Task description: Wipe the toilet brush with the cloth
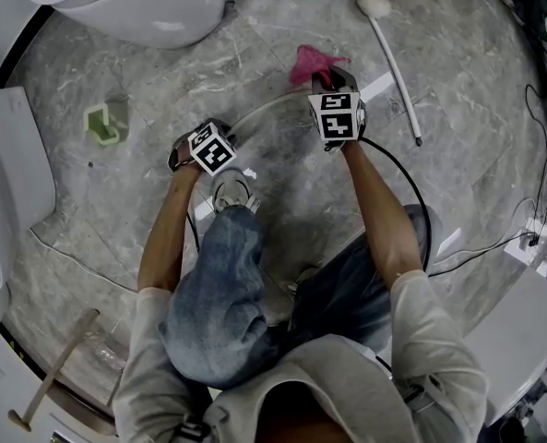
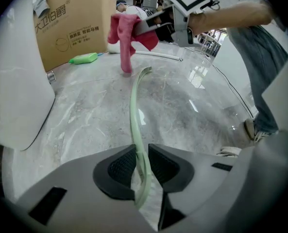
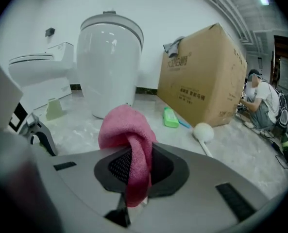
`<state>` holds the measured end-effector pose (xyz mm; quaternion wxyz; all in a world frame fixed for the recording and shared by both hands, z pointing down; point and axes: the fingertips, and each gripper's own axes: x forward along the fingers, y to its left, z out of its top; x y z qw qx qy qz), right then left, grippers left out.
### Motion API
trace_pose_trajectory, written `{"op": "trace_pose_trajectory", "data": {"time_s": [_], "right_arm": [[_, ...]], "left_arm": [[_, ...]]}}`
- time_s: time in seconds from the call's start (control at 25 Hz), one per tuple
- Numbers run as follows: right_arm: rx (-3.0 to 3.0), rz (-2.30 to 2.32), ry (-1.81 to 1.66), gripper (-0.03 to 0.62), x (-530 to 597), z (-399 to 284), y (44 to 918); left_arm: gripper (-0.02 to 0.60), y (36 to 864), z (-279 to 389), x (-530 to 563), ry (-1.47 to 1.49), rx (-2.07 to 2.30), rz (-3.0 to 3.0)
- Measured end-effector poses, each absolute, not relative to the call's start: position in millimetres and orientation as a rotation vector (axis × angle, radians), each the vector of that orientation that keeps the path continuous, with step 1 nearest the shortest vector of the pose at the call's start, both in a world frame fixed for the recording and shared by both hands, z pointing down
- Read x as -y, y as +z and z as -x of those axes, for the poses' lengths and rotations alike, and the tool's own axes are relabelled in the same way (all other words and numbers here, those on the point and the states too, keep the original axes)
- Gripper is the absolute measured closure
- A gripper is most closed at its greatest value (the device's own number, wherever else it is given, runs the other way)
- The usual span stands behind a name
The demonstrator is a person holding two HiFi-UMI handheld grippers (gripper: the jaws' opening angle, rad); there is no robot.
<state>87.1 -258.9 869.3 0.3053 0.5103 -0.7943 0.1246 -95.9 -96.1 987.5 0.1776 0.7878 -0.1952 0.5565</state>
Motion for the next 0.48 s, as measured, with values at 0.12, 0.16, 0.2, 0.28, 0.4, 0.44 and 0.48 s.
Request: {"op": "trace_pose_trajectory", "data": {"time_s": [0.12, 0.16, 0.2, 0.28, 0.4, 0.44, 0.48], "right_arm": [[2.203, -1.330, 0.293, 0.531, 256, -60, 836], [2.233, -1.318, 0.287, 0.531, 251, -50, 829], [2.260, -1.303, 0.288, 0.531, 243, -41, 824], [2.306, -1.275, 0.310, 0.531, 225, -24, 820], [2.349, -1.244, 0.361, 0.531, 198, -3, 823], [2.352, -1.228, 0.377, 0.531, 189, 3, 828], [2.351, -1.206, 0.398, 0.531, 182, 8, 835]], "left_arm": [[0.489, 989, 96, 96, 1.581, 0.555, -2.225], [0.489, 989, 96, 96, 1.582, 0.557, -2.226], [0.489, 989, 96, 96, 1.583, 0.559, -2.226], [0.489, 990, 96, 96, 1.588, 0.559, -2.223], [0.489, 989, 97, 98, 1.592, 0.562, -2.223], [0.489, 989, 97, 98, 1.593, 0.563, -2.223], [0.489, 990, 96, 98, 1.594, 0.564, -2.223]]}}
